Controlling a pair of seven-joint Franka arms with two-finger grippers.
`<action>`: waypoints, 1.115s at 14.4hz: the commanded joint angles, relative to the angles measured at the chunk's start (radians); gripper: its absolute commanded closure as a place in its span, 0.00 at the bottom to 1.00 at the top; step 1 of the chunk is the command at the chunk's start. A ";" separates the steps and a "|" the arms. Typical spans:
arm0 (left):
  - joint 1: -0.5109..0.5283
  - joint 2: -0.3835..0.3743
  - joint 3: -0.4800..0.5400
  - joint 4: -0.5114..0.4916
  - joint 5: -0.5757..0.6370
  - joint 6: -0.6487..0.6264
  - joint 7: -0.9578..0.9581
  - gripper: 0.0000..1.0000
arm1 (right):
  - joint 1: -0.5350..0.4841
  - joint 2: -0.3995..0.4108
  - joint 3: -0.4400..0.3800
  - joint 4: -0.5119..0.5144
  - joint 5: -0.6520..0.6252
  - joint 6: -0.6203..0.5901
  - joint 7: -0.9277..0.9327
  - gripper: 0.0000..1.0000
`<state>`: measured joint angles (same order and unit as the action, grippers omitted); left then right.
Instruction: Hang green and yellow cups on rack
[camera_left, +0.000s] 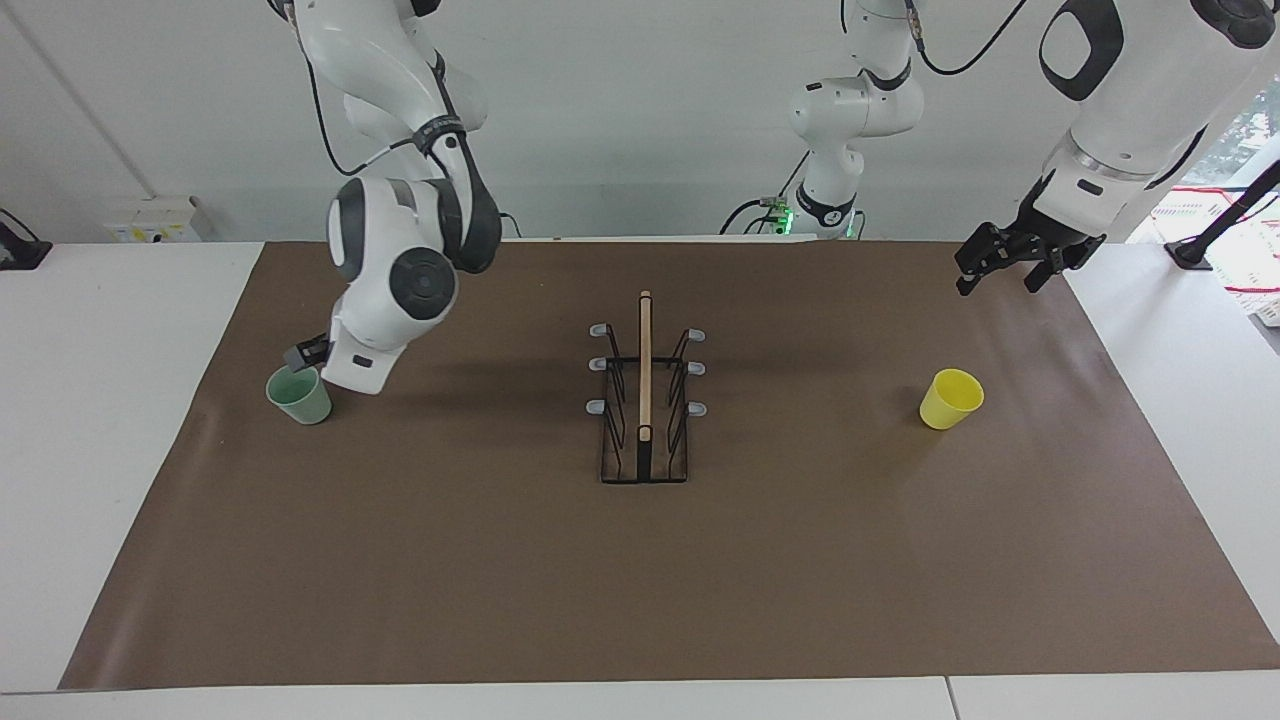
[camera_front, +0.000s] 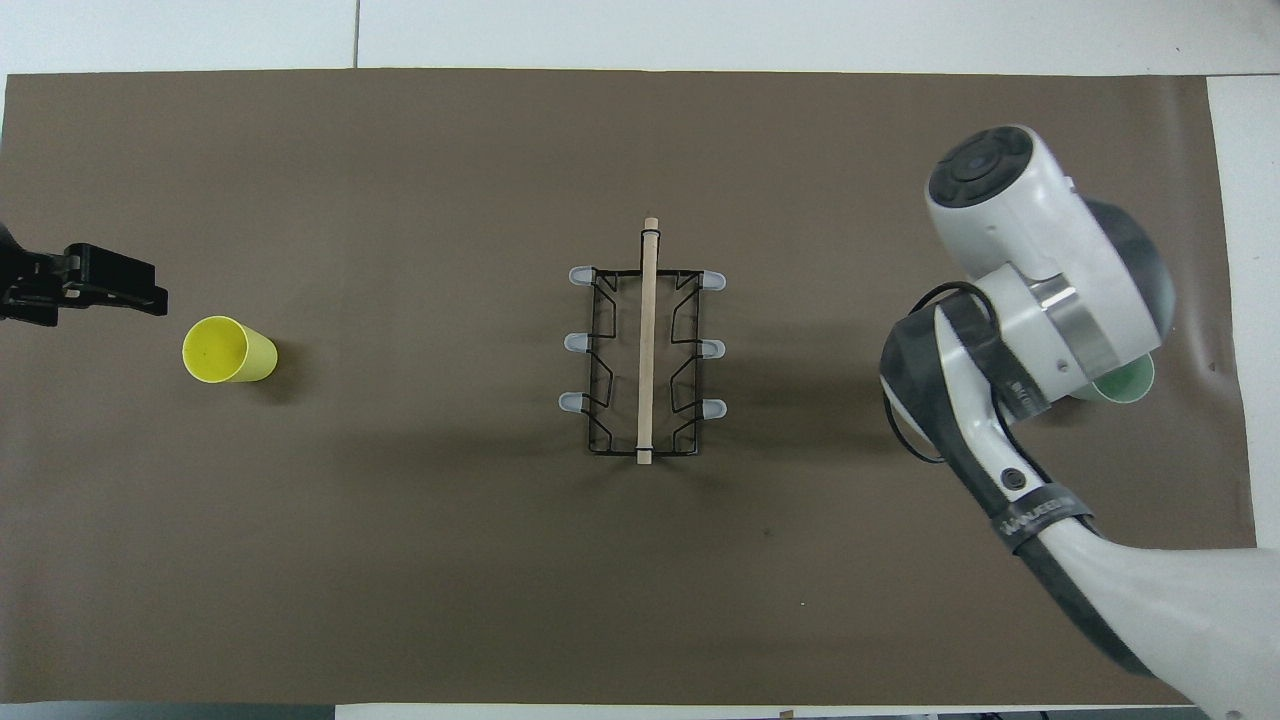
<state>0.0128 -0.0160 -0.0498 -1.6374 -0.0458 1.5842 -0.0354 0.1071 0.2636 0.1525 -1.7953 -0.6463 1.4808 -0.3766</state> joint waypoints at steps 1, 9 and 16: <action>0.045 -0.064 0.001 -0.094 0.020 0.009 0.000 0.00 | 0.031 -0.009 0.004 -0.073 -0.091 0.035 -0.138 0.00; 0.212 0.043 0.002 -0.094 -0.176 0.057 -0.430 0.00 | 0.051 -0.055 0.004 -0.335 -0.327 0.294 -0.366 0.00; 0.346 0.238 0.002 -0.099 -0.411 0.164 -0.779 0.00 | 0.013 -0.026 0.002 -0.446 -0.493 0.392 -0.352 0.00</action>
<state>0.3176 0.1710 -0.0408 -1.7359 -0.4033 1.7167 -0.7575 0.1438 0.2456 0.1494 -2.1979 -1.0881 1.8338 -0.7166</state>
